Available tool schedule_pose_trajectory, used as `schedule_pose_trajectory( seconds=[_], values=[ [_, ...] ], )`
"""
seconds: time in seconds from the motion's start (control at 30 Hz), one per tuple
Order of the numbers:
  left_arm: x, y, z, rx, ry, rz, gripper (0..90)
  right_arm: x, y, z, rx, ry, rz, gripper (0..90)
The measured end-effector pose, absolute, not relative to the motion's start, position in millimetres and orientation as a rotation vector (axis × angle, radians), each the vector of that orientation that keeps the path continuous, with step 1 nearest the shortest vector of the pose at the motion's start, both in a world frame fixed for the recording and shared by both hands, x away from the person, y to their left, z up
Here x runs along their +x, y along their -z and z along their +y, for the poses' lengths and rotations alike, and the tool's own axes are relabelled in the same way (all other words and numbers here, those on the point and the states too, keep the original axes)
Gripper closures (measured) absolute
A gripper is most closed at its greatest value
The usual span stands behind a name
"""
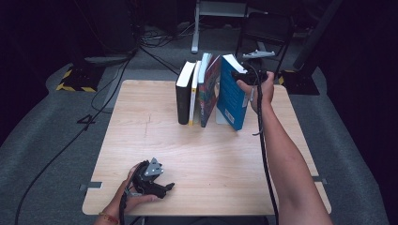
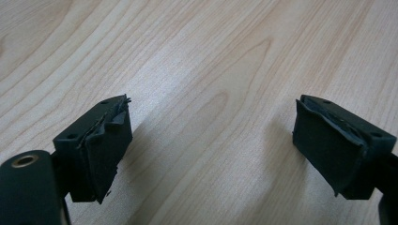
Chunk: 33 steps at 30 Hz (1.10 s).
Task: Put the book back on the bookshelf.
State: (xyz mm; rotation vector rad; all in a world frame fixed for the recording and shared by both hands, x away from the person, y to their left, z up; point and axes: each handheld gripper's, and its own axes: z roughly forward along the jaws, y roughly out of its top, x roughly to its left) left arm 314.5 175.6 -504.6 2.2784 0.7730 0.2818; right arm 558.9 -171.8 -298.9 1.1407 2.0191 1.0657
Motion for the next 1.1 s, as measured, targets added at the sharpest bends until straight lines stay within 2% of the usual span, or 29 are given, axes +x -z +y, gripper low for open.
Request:
schedule_pose_trajectory(
  seconds=[0.57, 0.83, 0.97, 1.1],
  values=[
    [315, 505, 174, 2.276, -0.283, 0.779, 11.9, 526, 311, -186, 1.140, -1.074, 2.033, 56.6],
    [315, 505, 174, 2.275, -0.283, 0.780, 11.9, 523, 315, -196, 1.120, -1.032, 2.101, 39.1],
    [315, 505, 174, 2.274, -0.283, 0.781, 11.9, 513, 315, -208, 1.106, -1.119, 2.091, 34.0],
    [316, 505, 174, 2.276, -0.283, 0.775, 11.8, 501, 321, -213, 1.041, -1.148, 2.118, 32.8]
  ],
)
